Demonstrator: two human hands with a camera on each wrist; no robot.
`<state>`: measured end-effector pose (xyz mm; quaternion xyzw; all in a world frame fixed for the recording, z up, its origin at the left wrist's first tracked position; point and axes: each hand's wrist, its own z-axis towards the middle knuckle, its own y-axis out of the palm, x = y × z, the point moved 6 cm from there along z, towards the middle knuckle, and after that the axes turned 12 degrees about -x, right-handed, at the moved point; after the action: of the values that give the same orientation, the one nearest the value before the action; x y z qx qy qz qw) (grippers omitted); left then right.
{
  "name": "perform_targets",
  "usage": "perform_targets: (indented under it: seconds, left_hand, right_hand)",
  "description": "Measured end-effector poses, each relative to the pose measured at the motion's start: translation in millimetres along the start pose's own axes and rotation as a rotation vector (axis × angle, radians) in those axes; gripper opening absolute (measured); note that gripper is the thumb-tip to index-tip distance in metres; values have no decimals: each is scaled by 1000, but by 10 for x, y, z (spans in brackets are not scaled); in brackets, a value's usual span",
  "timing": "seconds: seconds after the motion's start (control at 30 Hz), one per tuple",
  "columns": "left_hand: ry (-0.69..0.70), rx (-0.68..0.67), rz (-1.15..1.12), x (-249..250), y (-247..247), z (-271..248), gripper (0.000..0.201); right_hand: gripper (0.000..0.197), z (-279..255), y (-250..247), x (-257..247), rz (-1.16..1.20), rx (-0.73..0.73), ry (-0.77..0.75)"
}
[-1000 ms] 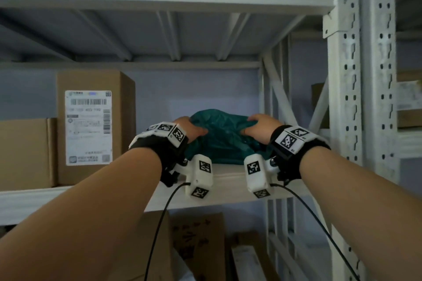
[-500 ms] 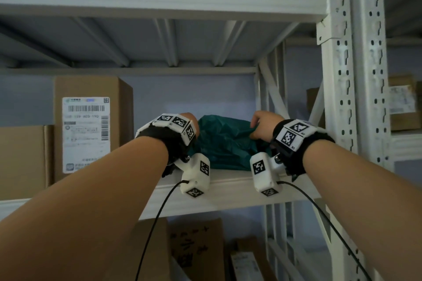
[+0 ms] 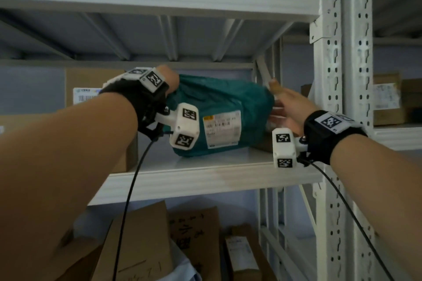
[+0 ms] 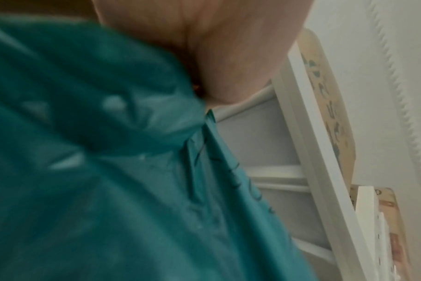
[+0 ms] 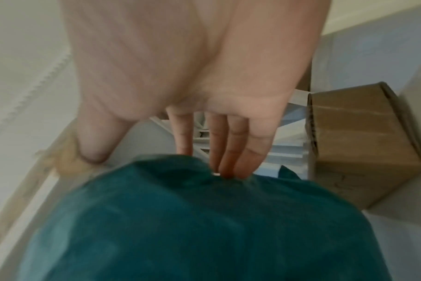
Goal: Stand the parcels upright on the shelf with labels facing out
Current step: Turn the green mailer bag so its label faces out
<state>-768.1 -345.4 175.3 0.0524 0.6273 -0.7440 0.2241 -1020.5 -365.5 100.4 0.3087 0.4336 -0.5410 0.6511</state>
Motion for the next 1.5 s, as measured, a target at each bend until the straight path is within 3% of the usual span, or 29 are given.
perform_targets:
  seconds: [0.1, 0.2, 0.23, 0.37, 0.57, 0.7, 0.8, 0.87, 0.9, 0.97, 1.0, 1.07, 1.1, 1.17, 1.23, 1.3, 1.5]
  left_hand:
    - [-6, 58, 211, -117, -111, -33, 29]
    - [-1, 37, 78, -206, -141, -76, 12]
    - [16, 53, 94, -197, -173, -88, 12]
    - [87, 71, 131, -129, -154, -108, 49]
    - [114, 114, -100, -168, -122, -170, 45]
    - [86, 171, -543, -312, -8, -109, 41]
    - [132, 136, -1381, -389, 113, -33, 43]
    - [136, 99, -1655, -361, 153, -90, 60]
    - [163, 56, -1695, -310, 177, -105, 85]
    - [268, -38, -1530, -179, 190, -179, 121]
    - [327, -90, -1409, -100, 207, -236, 122]
    - [378, -226, -1220, 23, 293, -316, 103]
    - [372, -221, -1121, 43, 329, -279, 99]
    - [319, -86, -856, 38, 312, -255, 93]
    - [293, 28, -634, 43, 267, -275, 85]
    - [299, 60, -507, 51, 255, -307, 80]
    - [273, 78, -296, 46, 246, -380, 69]
  right_hand:
    - [71, -84, 19, -67, -5, -56, -29]
    - [70, -89, 72, -43, -71, -113, -7]
    - [73, -90, 86, -19, -92, -117, 13]
    - [88, -109, 134, 109, -72, -122, 114]
    - [105, -13, 148, 199, -314, -70, 151]
    - [112, 24, 143, 245, -376, -70, 173]
    - [113, 42, 160, 332, -387, -119, 214]
    - [113, 44, 206, 385, -364, -150, 241]
    - [114, 46, 232, 402, -346, -159, 245]
    - [119, 70, 274, 443, -330, -166, 256]
    - [118, 91, 288, 463, -332, -165, 258]
    - [113, 123, 308, 488, -307, -161, 263]
    - [112, 137, 314, 503, -301, -148, 269]
    - [117, 175, 317, 515, -361, -113, 282]
    - [135, 230, 315, 551, -424, -106, 284]
    - [151, 339, 285, 663, -368, -113, 296]
    - [126, 476, 253, 873, -465, -178, 342]
